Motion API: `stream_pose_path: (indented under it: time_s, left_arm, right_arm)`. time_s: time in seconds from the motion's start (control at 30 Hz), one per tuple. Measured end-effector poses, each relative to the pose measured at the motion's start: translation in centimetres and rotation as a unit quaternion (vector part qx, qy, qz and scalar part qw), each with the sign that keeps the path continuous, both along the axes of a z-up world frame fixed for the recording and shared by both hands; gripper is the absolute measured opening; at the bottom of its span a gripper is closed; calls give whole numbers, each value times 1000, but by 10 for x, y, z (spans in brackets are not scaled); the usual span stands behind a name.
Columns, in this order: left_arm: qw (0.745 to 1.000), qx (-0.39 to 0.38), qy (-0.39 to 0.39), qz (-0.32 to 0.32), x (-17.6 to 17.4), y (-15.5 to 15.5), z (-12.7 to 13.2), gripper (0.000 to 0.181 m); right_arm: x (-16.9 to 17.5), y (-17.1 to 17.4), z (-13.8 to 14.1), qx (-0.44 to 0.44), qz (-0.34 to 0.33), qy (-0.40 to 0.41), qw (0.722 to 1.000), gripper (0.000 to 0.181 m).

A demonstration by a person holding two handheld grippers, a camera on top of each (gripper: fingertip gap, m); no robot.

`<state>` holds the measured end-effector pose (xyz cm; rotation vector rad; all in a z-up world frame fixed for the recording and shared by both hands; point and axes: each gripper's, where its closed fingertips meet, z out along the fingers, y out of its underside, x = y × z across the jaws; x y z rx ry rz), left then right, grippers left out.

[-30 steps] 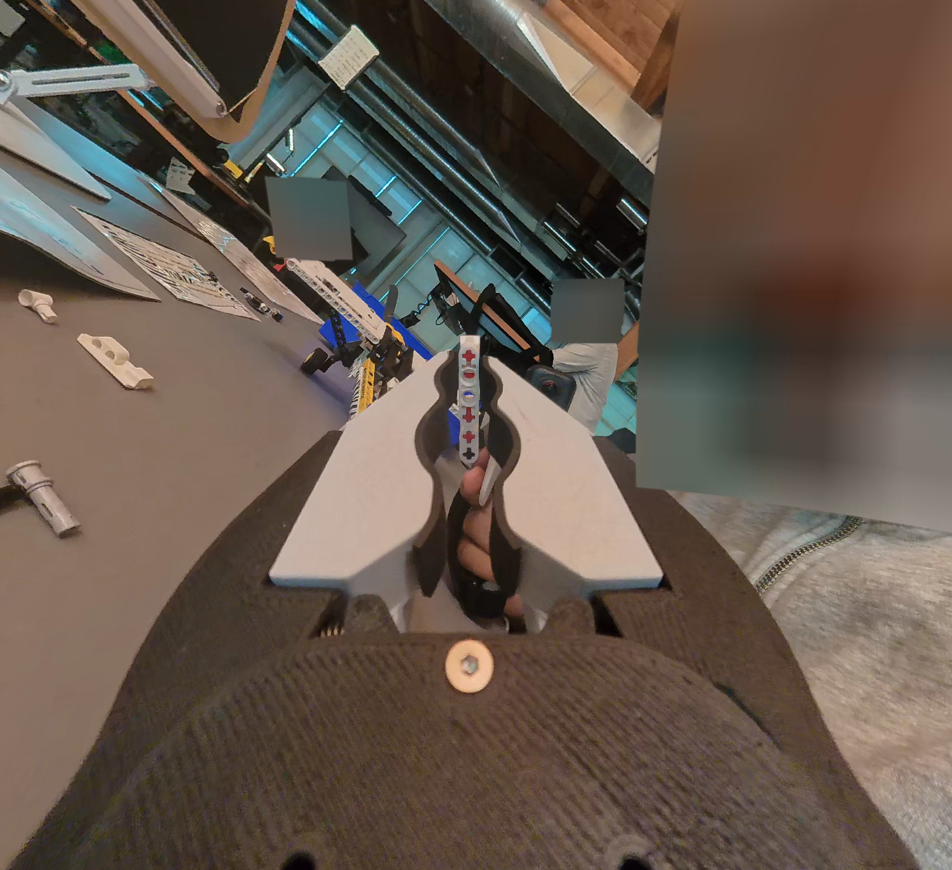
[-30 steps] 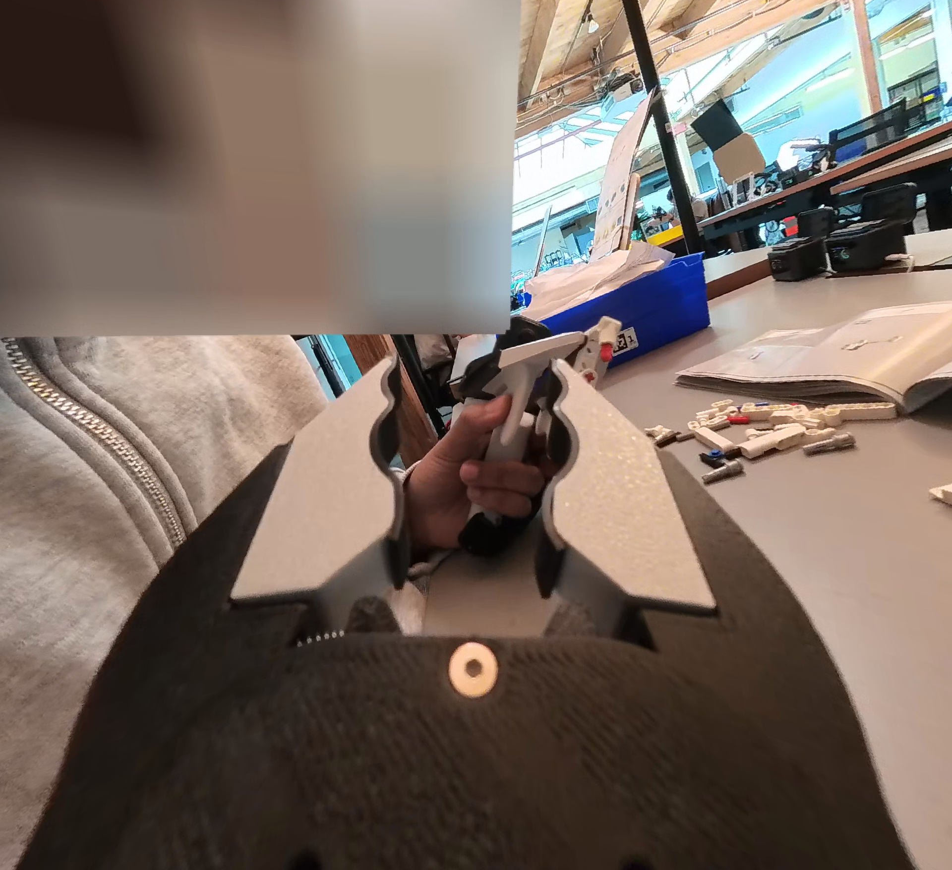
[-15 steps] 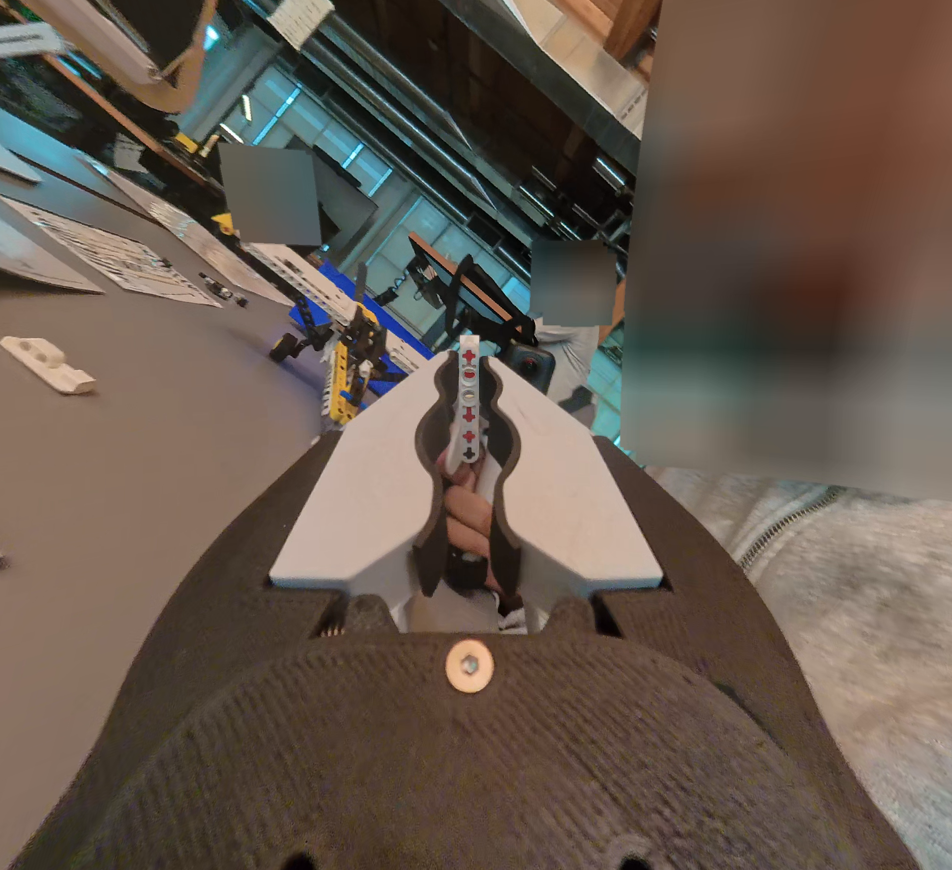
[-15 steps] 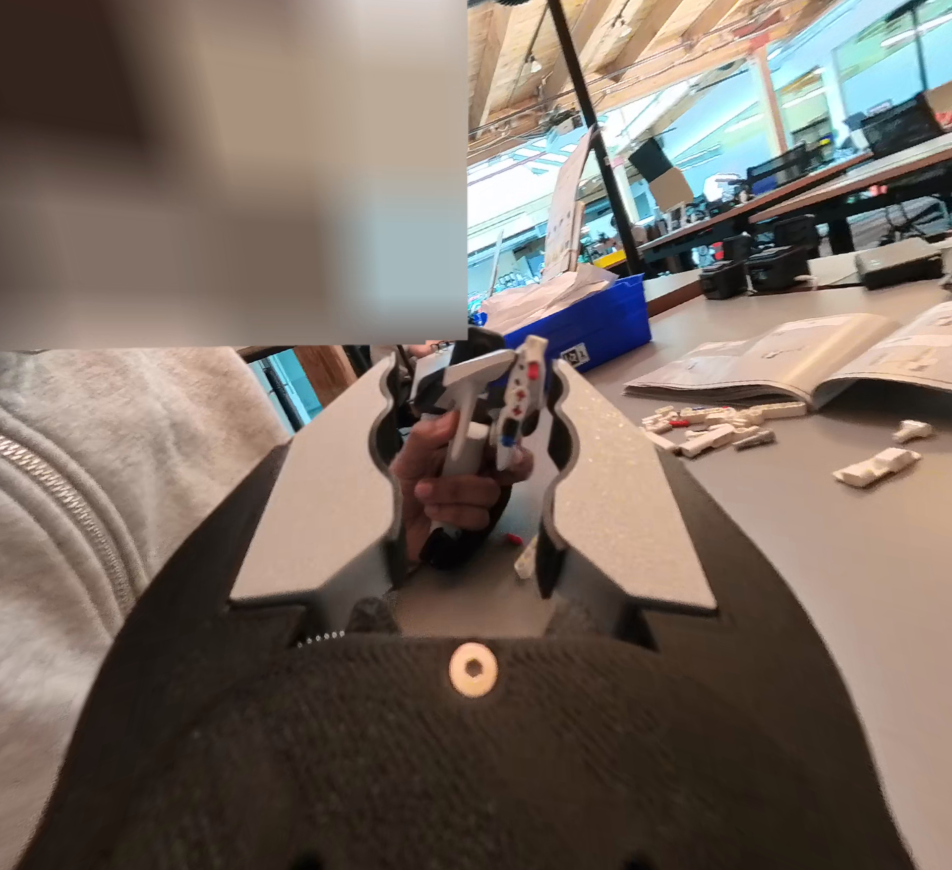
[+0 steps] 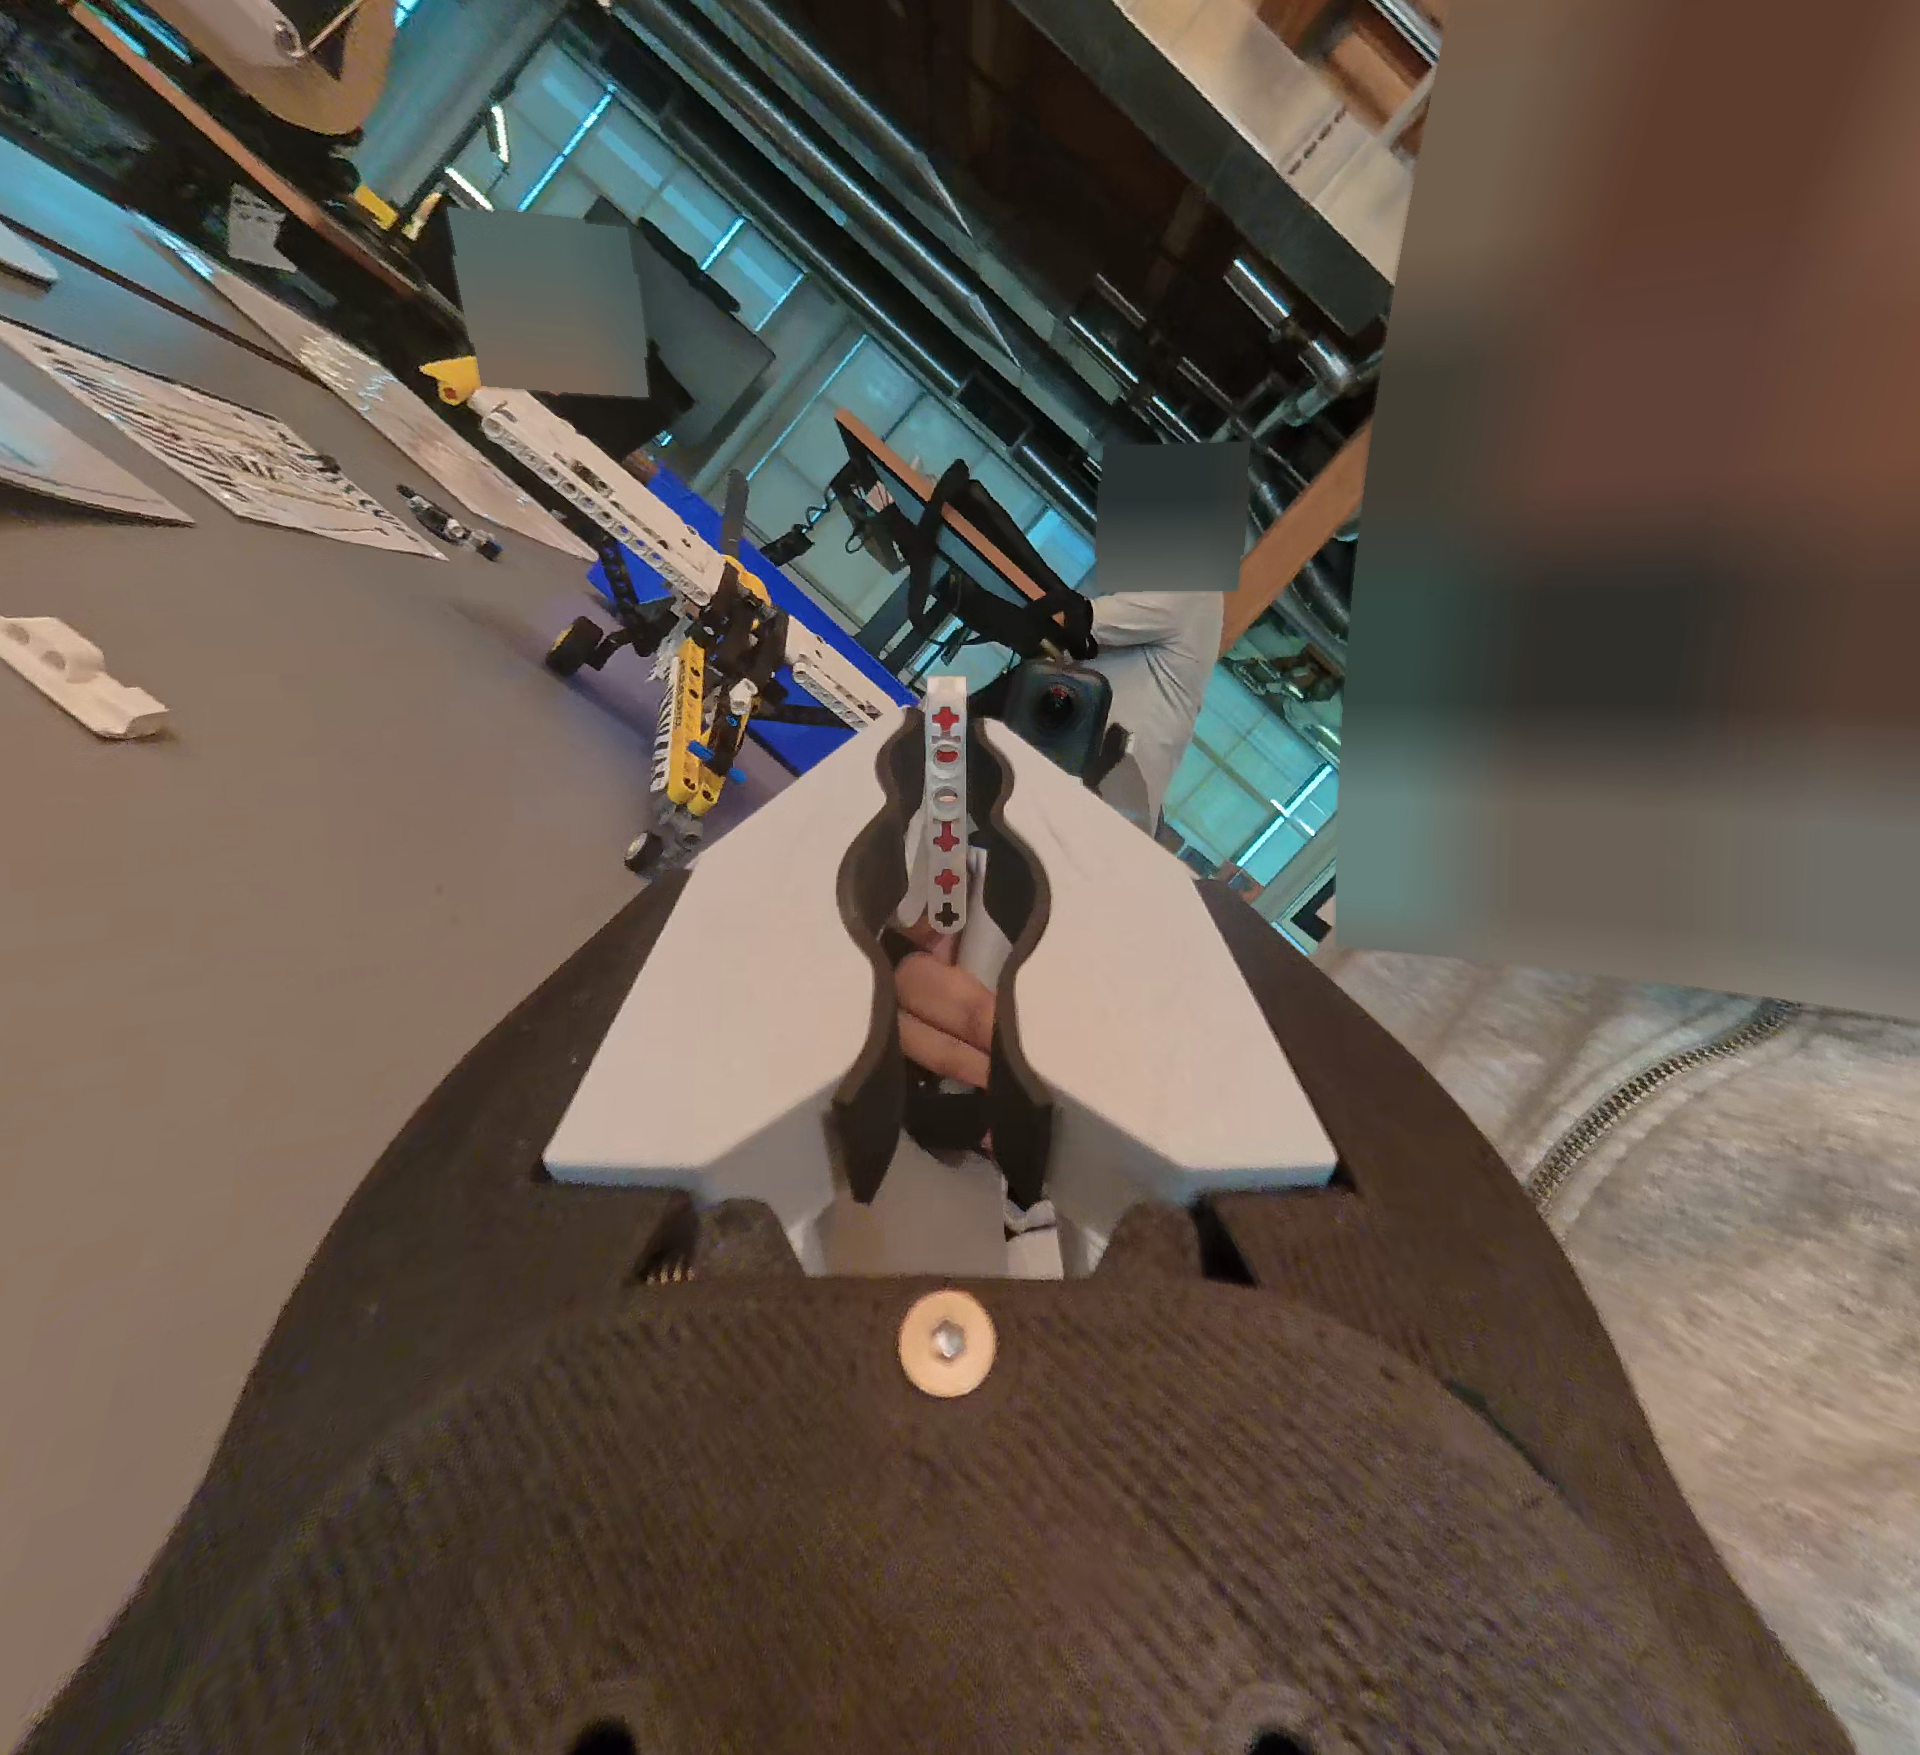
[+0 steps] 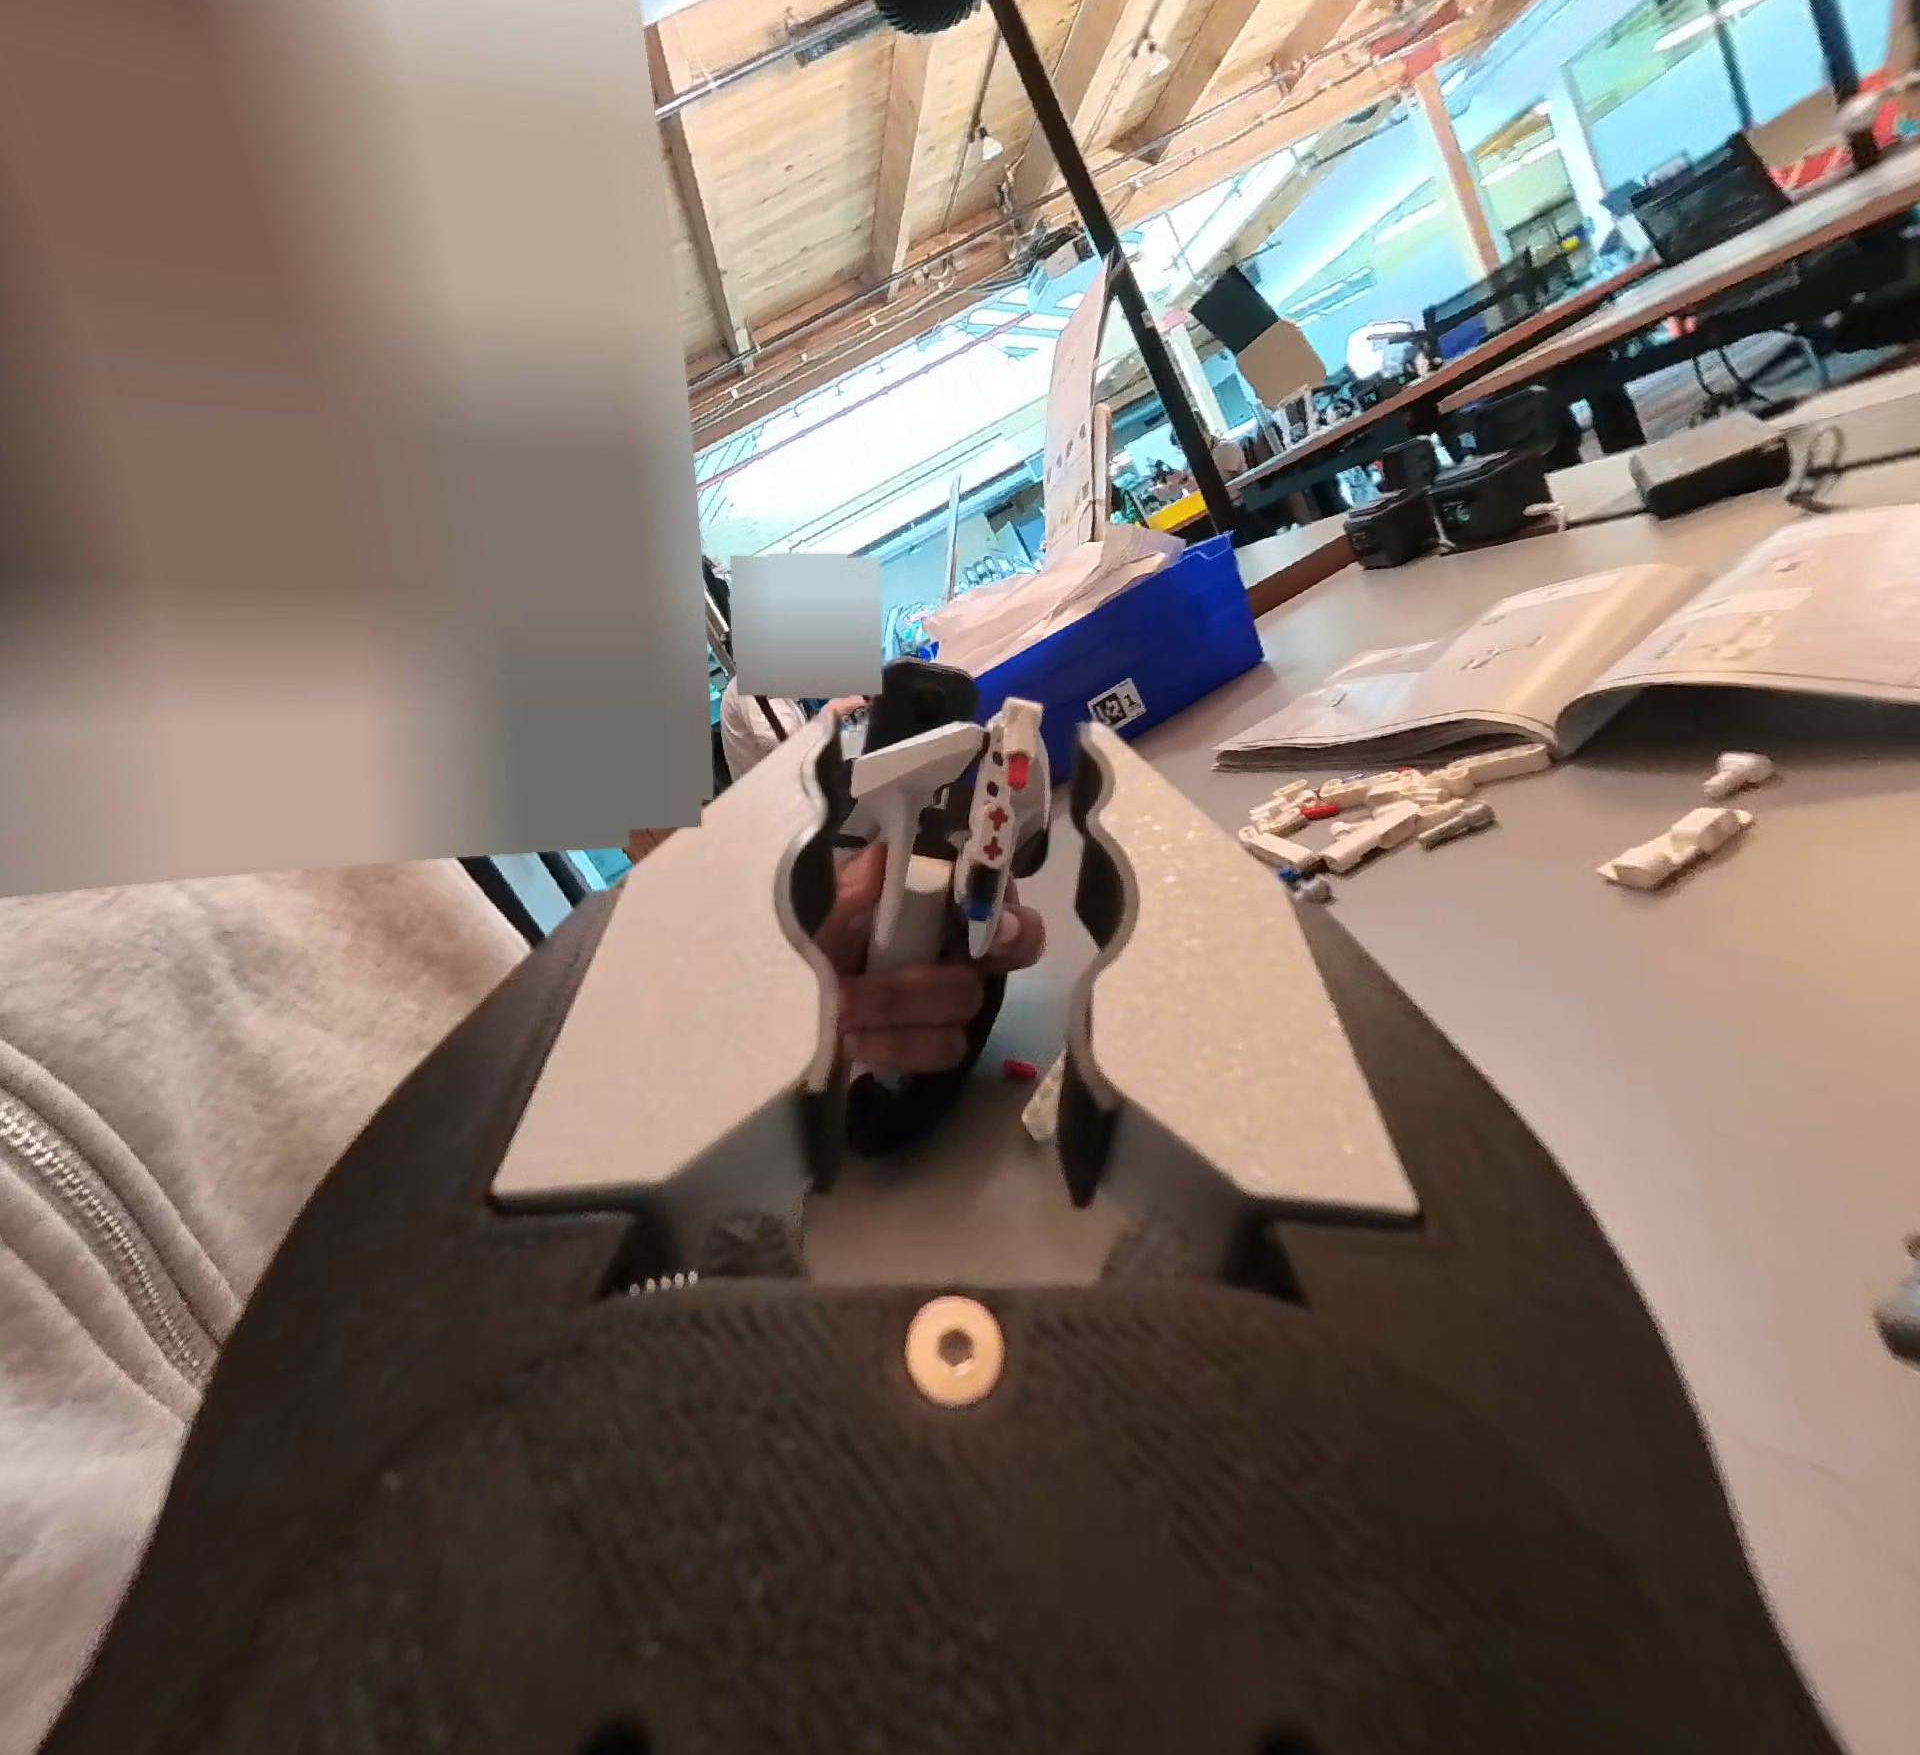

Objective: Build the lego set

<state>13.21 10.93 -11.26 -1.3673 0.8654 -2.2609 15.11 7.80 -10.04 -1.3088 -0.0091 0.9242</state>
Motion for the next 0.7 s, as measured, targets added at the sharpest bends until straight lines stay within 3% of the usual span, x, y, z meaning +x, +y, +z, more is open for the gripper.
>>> stream_pose_path:
  time_s: [0.17,0.7]
  left_arm:
    - [999,33,12,-9,3,-10,-2,5]
    - [995,71,20,-61,4,-37,-5,5]
  right_arm:
    - [12,4,-9,-40,3,49,998,27]
    - [-18,4,-17,-76,80,20,994,6]
